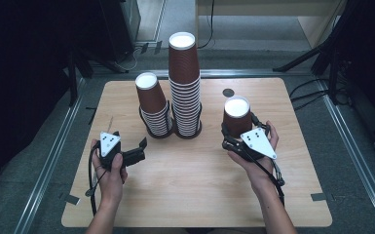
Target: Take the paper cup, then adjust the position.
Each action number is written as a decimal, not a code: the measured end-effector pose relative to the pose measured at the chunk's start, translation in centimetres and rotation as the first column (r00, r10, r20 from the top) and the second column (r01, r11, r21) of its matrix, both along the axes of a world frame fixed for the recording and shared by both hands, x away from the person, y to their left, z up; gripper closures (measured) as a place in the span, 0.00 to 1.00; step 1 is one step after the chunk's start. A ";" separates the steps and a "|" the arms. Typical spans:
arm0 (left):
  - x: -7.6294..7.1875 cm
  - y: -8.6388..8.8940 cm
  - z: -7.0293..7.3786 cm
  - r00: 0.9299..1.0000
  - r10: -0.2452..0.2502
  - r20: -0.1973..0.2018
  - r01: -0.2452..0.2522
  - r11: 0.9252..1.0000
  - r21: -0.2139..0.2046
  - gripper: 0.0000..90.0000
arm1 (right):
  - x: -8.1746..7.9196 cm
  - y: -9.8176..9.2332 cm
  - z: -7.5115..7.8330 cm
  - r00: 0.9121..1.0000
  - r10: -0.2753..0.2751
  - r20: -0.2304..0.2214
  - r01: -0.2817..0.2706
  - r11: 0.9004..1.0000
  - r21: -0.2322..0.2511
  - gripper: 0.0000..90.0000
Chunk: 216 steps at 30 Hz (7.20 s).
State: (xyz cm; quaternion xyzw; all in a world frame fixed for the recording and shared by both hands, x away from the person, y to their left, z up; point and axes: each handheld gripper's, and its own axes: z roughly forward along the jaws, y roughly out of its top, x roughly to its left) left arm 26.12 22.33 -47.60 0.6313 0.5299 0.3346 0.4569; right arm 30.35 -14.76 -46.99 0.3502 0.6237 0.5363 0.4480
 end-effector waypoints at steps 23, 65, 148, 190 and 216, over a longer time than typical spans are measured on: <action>-0.2 -2.7 0.3 0.984 -0.175 -0.015 0.174 0.984 -0.043 0.00 | -0.5 2.3 -3.3 0.997 0.068 -0.045 -0.073 0.990 -0.117 0.13; -0.9 -5.8 1.7 0.910 -0.414 -0.010 0.404 0.894 -0.194 0.00 | -2.2 6.4 -5.0 0.978 0.204 -0.053 -0.211 0.938 -0.274 0.12; -1.6 -5.8 2.4 0.884 -0.466 0.030 0.463 0.867 -0.187 0.24 | -4.5 6.2 -4.5 0.931 0.364 0.019 -0.324 0.851 -0.414 0.01; -1.3 -5.9 1.2 0.918 -0.392 0.058 0.396 0.900 -0.180 0.24 | -6.4 4.7 -2.0 0.867 0.289 -0.405 -0.022 0.836 0.549 0.05; -1.6 -6.8 0.7 0.915 -0.395 0.082 0.403 0.900 -0.167 0.24 | -5.5 7.5 -3.0 0.608 0.638 -0.472 0.460 0.202 0.865 0.00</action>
